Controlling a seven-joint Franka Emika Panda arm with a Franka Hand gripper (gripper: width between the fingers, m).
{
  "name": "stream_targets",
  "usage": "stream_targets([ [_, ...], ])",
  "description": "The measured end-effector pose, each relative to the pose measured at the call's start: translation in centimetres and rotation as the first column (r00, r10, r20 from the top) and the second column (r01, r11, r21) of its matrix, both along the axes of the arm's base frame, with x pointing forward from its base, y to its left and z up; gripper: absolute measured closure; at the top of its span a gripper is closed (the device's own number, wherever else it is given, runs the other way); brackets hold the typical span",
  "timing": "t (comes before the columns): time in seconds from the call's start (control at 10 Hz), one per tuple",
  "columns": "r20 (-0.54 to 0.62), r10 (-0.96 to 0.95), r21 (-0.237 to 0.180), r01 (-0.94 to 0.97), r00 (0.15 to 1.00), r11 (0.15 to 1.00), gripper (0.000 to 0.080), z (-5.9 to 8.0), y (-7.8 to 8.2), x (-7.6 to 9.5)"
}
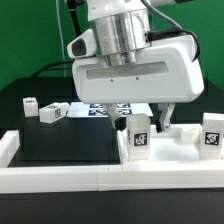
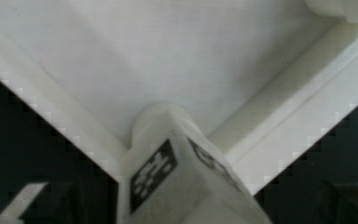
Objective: Assemble square table
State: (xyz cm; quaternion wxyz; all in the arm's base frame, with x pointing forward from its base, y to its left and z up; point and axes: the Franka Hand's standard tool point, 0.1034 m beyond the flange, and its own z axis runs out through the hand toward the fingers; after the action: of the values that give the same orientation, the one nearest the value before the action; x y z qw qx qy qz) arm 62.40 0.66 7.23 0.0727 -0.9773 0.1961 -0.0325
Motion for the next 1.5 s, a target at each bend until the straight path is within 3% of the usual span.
stream_targets([
  [0.2, 0.034, 0.355, -0.057, -0.353, 0.934, 0.934, 0.0151, 0.05, -0.22, 0.1],
  [0.4, 0.037, 0.409, -0.065, -0.407, 0.912, 0.911, 0.0151, -0.13, -0.76, 0.07],
  [0.5, 0.037, 0.41, -0.065, -0.407, 0.911, 0.911, 0.0274, -0.13, -0.73, 0.07],
  [0.6, 0.037, 0.397, -0.063, -0.395, 0.917, 0.917, 0.0274, -0.14, -0.73, 0.06],
  [0.8, 0.035, 0.379, -0.061, -0.377, 0.925, 0.924, 0.0512, -0.15, -0.67, 0.07],
  [1.1, -0.004, -0.027, -0.014, 0.027, 1.0, 1.0, 0.0511, -0.08, -0.53, 0.13],
  [1.3, -0.063, -0.42, 0.022, 0.422, 0.905, 0.906, 0.0511, -0.19, -0.48, 0.08],
  [1.5, -0.092, -0.552, 0.032, 0.556, 0.829, 0.83, 0.0509, -0.26, -0.48, 0.01],
])
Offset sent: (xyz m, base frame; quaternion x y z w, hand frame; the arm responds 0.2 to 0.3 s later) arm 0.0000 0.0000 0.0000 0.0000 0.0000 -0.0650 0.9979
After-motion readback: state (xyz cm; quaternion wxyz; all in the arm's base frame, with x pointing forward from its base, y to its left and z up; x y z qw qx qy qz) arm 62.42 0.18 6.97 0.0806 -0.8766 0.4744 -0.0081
